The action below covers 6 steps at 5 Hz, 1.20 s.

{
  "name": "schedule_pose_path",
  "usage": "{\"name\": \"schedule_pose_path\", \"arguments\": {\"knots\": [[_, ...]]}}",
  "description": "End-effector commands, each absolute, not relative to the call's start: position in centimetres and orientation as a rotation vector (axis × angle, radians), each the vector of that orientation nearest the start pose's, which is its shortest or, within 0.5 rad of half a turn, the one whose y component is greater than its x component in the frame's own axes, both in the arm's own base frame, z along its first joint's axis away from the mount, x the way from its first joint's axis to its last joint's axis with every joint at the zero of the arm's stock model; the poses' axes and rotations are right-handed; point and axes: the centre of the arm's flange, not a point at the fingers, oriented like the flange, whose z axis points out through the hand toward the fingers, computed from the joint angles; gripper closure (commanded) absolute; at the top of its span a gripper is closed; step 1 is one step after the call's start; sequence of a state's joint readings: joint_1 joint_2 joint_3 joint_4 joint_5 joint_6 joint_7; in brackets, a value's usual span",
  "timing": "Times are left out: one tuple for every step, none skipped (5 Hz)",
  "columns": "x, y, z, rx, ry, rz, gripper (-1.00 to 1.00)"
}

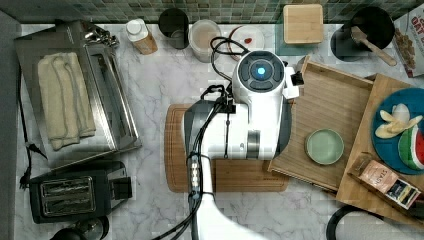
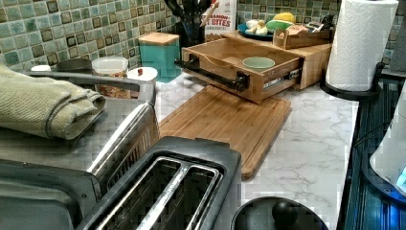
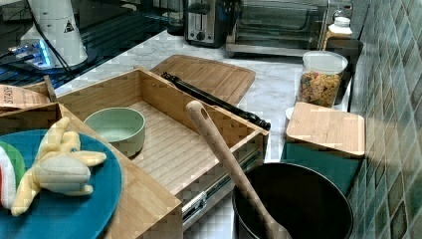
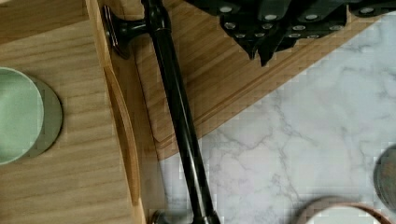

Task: Close the drawer.

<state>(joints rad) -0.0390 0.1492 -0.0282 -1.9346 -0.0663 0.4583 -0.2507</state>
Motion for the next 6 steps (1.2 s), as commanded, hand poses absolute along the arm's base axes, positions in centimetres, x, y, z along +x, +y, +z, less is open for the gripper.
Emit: {"name": "schedule_pose_path", "arguments": {"knots": [[60.6,-4.4,39.1,-3.092,0.780,-0.138,1.00],[61.5,-4.7,38.2,-3.083,0.790,-0.123,1.00],[63.4,-4.5,37.8,-3.132,0.770,-0.087,1.00],[64.1,-5.1,36.3,-3.159,0.714,-0.219,1.00],[64.6,-5.2,35.2,-3.170,0.684,-0.206,1.00],[65.7,-5.0,34.5,-3.208,0.674,-0.107,1.00]]}}
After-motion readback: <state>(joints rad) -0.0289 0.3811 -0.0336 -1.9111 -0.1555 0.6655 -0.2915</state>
